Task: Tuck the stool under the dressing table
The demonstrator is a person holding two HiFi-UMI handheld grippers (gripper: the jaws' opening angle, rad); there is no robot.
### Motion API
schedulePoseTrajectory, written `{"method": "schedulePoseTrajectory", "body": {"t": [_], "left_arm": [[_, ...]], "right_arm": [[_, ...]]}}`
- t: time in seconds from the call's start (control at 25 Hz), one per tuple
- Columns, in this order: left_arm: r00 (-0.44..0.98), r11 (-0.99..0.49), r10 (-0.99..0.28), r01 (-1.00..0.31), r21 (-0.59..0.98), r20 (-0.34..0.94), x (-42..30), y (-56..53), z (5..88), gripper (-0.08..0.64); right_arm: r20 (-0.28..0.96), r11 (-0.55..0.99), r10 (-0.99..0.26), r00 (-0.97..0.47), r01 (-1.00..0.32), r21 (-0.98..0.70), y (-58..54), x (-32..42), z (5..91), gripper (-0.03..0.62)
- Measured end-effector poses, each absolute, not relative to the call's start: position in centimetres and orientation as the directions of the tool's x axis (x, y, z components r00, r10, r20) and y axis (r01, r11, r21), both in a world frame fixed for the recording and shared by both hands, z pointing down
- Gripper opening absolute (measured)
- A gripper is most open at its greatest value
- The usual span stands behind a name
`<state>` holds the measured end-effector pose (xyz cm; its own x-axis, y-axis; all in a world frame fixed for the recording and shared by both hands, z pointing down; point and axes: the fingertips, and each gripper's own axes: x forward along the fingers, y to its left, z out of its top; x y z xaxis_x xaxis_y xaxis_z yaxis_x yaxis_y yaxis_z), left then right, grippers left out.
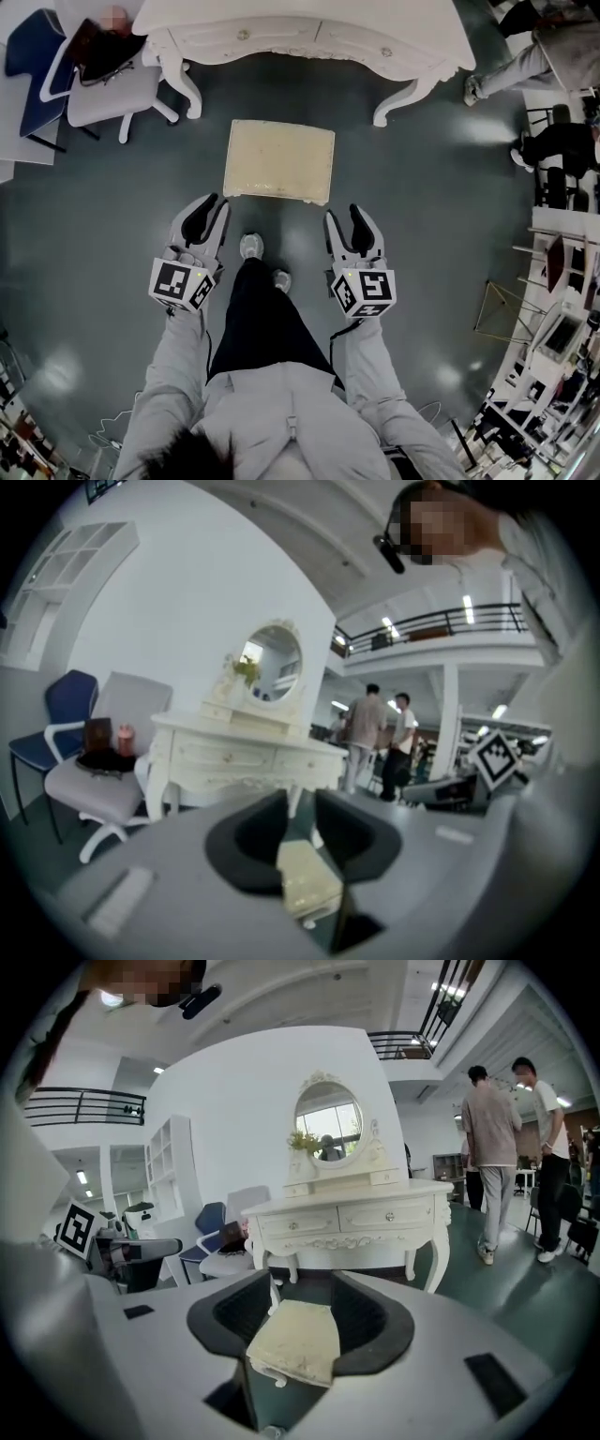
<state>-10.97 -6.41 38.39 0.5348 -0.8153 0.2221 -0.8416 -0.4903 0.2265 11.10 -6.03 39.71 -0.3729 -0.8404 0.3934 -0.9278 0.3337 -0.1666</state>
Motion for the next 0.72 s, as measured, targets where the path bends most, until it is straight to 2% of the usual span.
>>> {"method": "schedulePoseTrajectory", "body": {"t": [0.56,0.72], "left_arm": [[0.596,-0.536,-0.723,-0.803,0.26,0.349,-10.2,-7.8,52.8,0.218],[0.592,-0.529,-0.71,-0.806,0.266,0.382,-10.4,-8.1,57.1,0.255]], "right_arm": [[0.527,0.303,-0.776,-0.347,-0.937,-0.171,-6.7,11.5,54.0,0.236],[0.559,0.275,-0.757,-0.337,-0.941,-0.195,-6.5,12.4,58.6,0.269]]}}
